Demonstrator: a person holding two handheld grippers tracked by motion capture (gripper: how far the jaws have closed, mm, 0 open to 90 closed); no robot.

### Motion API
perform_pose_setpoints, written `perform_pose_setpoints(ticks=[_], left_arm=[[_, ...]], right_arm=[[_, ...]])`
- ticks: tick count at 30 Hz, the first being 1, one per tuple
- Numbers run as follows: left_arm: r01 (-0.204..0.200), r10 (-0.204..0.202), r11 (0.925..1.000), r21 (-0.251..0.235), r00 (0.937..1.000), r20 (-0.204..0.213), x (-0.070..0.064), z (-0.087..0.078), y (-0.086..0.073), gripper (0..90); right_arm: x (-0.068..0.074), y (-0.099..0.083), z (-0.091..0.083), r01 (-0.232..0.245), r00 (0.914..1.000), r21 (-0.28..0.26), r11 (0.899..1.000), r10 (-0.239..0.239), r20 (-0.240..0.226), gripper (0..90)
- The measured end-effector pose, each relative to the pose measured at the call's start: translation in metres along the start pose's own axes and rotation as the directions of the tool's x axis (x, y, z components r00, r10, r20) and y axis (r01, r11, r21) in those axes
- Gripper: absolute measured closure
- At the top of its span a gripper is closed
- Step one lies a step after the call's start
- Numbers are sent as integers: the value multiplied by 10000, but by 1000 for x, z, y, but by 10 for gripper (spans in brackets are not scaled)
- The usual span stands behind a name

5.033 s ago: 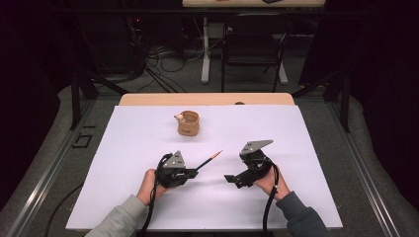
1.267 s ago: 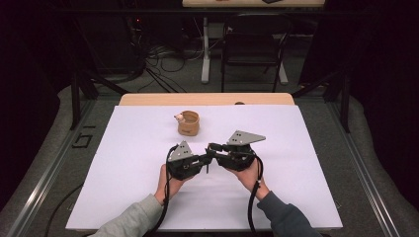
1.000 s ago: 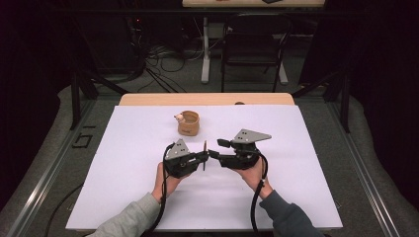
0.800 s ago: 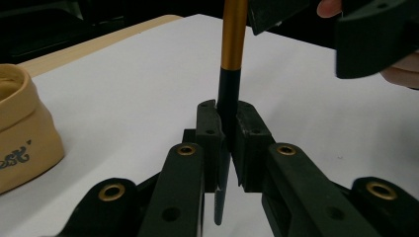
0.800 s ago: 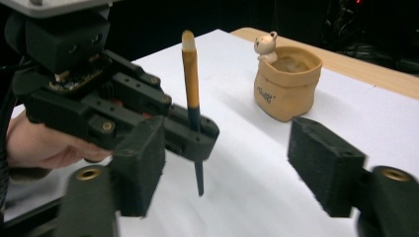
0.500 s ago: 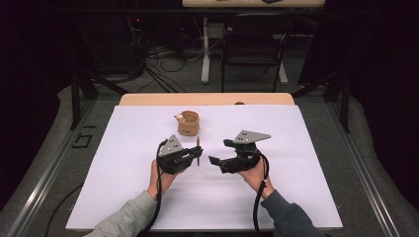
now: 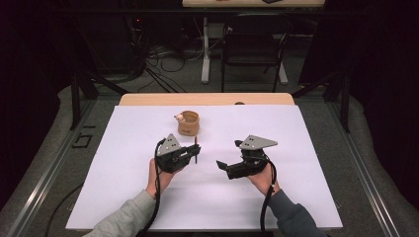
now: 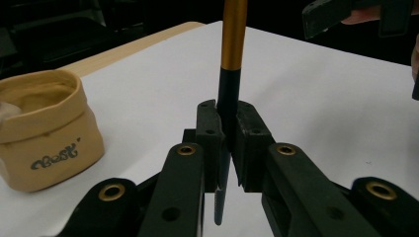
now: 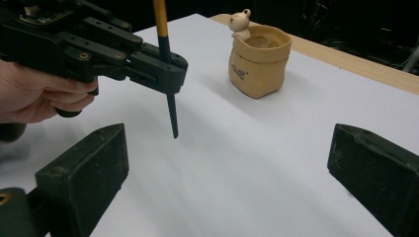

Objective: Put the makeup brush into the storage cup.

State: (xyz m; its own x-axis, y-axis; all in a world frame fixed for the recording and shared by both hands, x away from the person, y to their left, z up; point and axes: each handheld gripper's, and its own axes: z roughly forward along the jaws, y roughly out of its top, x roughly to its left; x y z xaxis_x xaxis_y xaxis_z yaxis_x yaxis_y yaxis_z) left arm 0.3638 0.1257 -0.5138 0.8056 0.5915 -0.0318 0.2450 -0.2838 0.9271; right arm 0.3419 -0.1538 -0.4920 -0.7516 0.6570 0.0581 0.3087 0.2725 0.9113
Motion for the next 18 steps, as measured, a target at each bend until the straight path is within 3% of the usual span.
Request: perform_pose_setpoints(ticks=[4, 13, 18], left_arm=[[141, -141, 9999, -46, 9999, -26, 4, -2, 0, 829], [43, -45, 10000, -62, 9997, -223, 7, -6, 2, 830], [43, -43, 10000, 1, 9996, -271, 9, -4, 3, 830]], right_arm=[[0, -4, -6, -6, 10000, -85, 10000, 6, -18, 5], [-5, -17, -26, 12, 9983, -452, 9990, 14, 579, 5], [-7, -25, -34, 101, 9973, -289, 9995, -80, 725, 1]])
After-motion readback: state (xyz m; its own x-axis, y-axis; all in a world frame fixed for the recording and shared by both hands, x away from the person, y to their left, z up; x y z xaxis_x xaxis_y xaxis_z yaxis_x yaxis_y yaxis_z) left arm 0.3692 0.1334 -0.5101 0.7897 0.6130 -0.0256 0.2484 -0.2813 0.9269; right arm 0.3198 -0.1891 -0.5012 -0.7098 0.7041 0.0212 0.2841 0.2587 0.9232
